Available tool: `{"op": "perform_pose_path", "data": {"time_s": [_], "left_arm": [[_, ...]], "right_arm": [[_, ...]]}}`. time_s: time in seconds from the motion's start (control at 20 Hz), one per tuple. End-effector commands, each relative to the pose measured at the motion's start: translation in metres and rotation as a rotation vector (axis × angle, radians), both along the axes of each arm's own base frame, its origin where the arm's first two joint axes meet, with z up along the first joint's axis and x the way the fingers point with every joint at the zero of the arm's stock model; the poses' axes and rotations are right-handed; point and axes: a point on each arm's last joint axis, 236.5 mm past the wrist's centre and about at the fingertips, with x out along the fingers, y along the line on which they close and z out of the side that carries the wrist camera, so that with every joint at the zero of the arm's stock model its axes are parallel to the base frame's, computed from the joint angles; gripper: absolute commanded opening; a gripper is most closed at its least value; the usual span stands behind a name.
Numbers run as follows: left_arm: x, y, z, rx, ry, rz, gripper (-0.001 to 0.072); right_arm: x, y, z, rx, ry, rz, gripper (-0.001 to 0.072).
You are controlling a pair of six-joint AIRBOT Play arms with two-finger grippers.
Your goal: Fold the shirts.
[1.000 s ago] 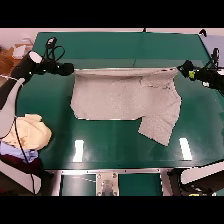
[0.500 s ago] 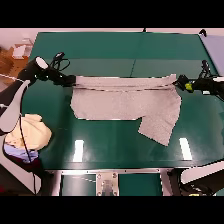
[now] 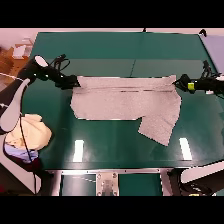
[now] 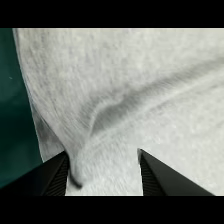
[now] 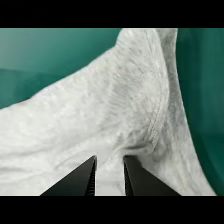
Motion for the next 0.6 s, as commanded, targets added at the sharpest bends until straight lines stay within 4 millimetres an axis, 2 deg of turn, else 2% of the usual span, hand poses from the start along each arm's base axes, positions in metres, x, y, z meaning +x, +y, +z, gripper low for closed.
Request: {"op": "perform_pose_path", "data": {"time_s": [0.0, 0.05, 0.15, 0.25, 0.4, 0.45, 0.55], "left_arm": [[-0.027, 0.018, 0.032, -0.022, 0.110, 0.020, 0.0485], [-0.041, 0.029, 0.038, -0.011, 0.146, 0.025, 0.0484], [-0.077, 0.049, 0.042, 0.012, 0.210, 0.059, 0.0484], [-0.118, 0.057, 0.035, 0.006, 0.232, 0.135, 0.0484], [-0.184, 0.051, 0.003, -0.016, 0.235, 0.301, 0.0484], [-0.197, 0.044, -0.008, -0.059, 0.223, 0.372, 0.0484], [-0.211, 0.026, -0.030, -0.198, 0.196, 0.535, 0.0484]], "right_arm": [[-0.031, -0.001, 0.033, 0.094, 0.056, 0.035, 0.0218], [-0.047, -0.004, 0.037, 0.107, 0.074, 0.033, 0.0216], [-0.086, -0.010, 0.032, 0.110, 0.111, -0.011, 0.0216], [-0.126, -0.015, 0.025, 0.110, 0.120, -0.068, 0.0216], [-0.175, -0.023, 0.014, 0.115, 0.110, -0.234, 0.0216], [-0.188, -0.023, 0.011, 0.120, 0.100, -0.292, 0.0217], [-0.210, -0.015, -0.002, 0.108, 0.104, -0.357, 0.0222]]}}
